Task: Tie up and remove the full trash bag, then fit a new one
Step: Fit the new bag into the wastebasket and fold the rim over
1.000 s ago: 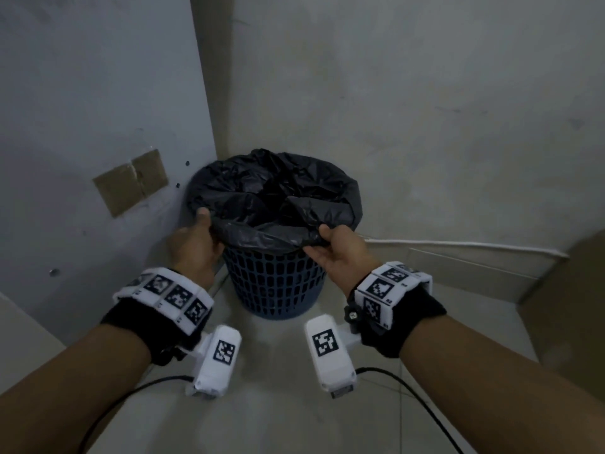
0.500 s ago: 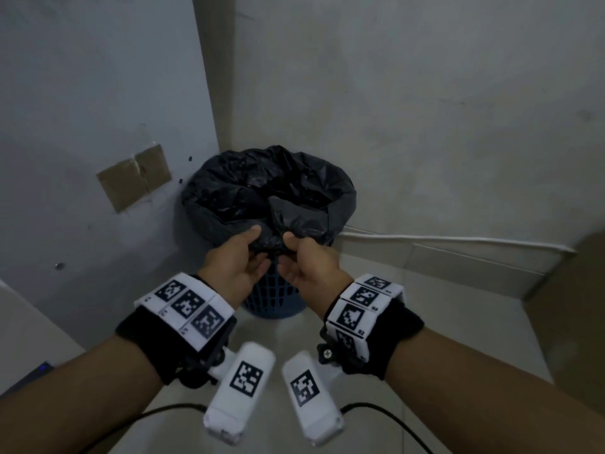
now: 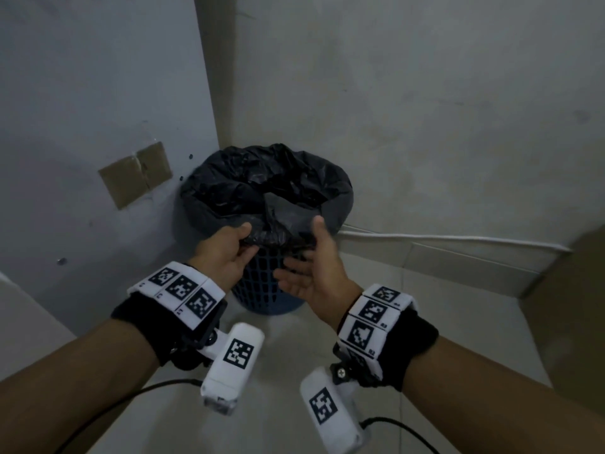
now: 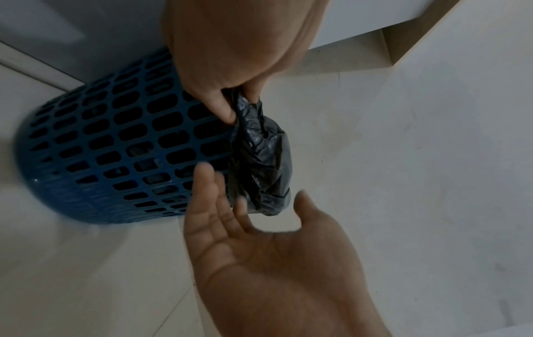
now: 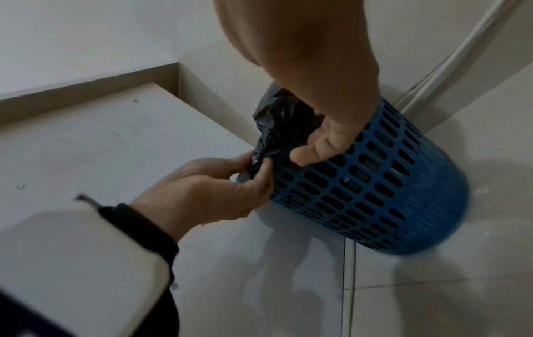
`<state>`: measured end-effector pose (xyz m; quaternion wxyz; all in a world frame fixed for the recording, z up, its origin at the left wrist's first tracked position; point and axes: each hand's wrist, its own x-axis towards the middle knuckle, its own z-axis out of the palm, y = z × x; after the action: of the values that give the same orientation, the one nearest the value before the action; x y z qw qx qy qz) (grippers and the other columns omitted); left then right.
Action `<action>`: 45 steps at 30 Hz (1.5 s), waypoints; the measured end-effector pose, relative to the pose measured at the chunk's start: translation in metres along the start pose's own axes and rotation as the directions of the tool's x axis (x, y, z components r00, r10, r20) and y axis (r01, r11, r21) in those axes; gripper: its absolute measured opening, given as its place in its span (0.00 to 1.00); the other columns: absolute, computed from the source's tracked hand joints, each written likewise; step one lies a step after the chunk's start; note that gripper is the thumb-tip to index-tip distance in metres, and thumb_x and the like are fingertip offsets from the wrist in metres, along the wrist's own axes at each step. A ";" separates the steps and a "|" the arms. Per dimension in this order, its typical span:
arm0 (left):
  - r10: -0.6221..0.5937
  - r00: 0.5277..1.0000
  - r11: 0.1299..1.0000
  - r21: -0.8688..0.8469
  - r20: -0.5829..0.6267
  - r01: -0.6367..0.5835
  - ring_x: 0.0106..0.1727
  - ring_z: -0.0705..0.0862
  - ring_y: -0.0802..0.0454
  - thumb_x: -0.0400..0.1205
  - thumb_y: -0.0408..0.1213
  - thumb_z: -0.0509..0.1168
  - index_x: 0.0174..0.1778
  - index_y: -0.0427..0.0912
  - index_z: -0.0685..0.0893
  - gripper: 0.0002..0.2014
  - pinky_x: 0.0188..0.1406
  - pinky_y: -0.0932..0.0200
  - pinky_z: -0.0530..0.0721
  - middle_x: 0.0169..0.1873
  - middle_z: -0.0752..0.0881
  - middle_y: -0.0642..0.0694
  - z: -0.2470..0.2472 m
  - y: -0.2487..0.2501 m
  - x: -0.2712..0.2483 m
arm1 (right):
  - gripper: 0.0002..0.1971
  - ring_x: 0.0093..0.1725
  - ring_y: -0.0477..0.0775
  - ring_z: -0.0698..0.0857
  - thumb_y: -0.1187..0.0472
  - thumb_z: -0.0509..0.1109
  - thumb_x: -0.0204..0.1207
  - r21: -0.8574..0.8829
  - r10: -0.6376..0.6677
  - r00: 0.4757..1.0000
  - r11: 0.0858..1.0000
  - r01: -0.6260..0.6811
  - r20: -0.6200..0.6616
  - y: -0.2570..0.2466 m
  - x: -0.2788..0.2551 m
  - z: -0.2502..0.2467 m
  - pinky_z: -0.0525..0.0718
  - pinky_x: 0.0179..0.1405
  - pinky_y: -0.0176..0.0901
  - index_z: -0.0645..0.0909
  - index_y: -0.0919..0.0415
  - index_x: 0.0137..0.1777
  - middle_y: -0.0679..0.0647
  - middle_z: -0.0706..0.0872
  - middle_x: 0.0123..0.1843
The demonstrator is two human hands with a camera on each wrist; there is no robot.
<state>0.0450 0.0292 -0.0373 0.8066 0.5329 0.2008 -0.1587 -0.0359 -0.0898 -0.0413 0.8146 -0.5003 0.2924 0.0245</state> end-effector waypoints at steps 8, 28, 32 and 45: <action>0.003 1.000 1.000 0.006 0.016 -0.003 0.52 0.84 0.49 0.82 0.30 0.66 0.69 0.31 0.78 0.18 0.45 0.57 0.85 0.61 0.82 0.40 -0.003 0.000 0.005 | 0.20 0.51 0.58 0.86 0.50 0.67 0.81 0.201 -0.055 0.998 0.978 0.062 -0.041 -0.036 0.009 -0.011 0.88 0.51 0.49 0.78 0.60 0.69 0.58 0.86 0.59; -0.023 0.988 1.000 0.020 0.153 0.021 0.40 0.85 0.54 0.86 0.31 0.59 0.42 0.36 0.81 0.09 0.35 0.61 0.88 0.40 0.86 0.44 -0.023 0.036 0.009 | 0.15 0.38 0.52 0.78 0.62 0.73 0.78 0.009 -0.010 0.988 1.000 0.012 -0.156 -0.034 0.037 0.000 0.82 0.32 0.42 0.78 0.65 0.62 0.55 0.80 0.46; 0.006 0.986 1.000 -0.017 0.166 -0.003 0.32 0.90 0.54 0.85 0.42 0.62 0.34 0.41 0.91 0.18 0.33 0.59 0.88 0.36 0.90 0.45 -0.021 0.032 -0.008 | 0.22 0.58 0.60 0.84 0.65 0.74 0.76 0.077 -0.027 0.988 0.996 0.039 -0.153 -0.031 0.036 0.007 0.87 0.50 0.50 0.77 0.68 0.69 0.60 0.83 0.65; -0.066 0.992 0.998 0.003 0.105 0.066 0.50 0.81 0.48 0.82 0.42 0.68 0.67 0.39 0.79 0.19 0.59 0.53 0.80 0.59 0.82 0.39 0.021 -0.001 -0.036 | 0.15 0.34 0.54 0.82 0.75 0.72 0.73 0.123 -0.110 0.974 0.983 0.136 -0.198 -0.034 0.035 0.009 0.88 0.34 0.45 0.79 0.72 0.60 0.64 0.84 0.51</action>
<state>0.0163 0.0104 -0.0129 0.8104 0.5168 0.1754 -0.2132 0.0079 -0.1079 -0.0288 0.8150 -0.4610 0.3381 -0.0939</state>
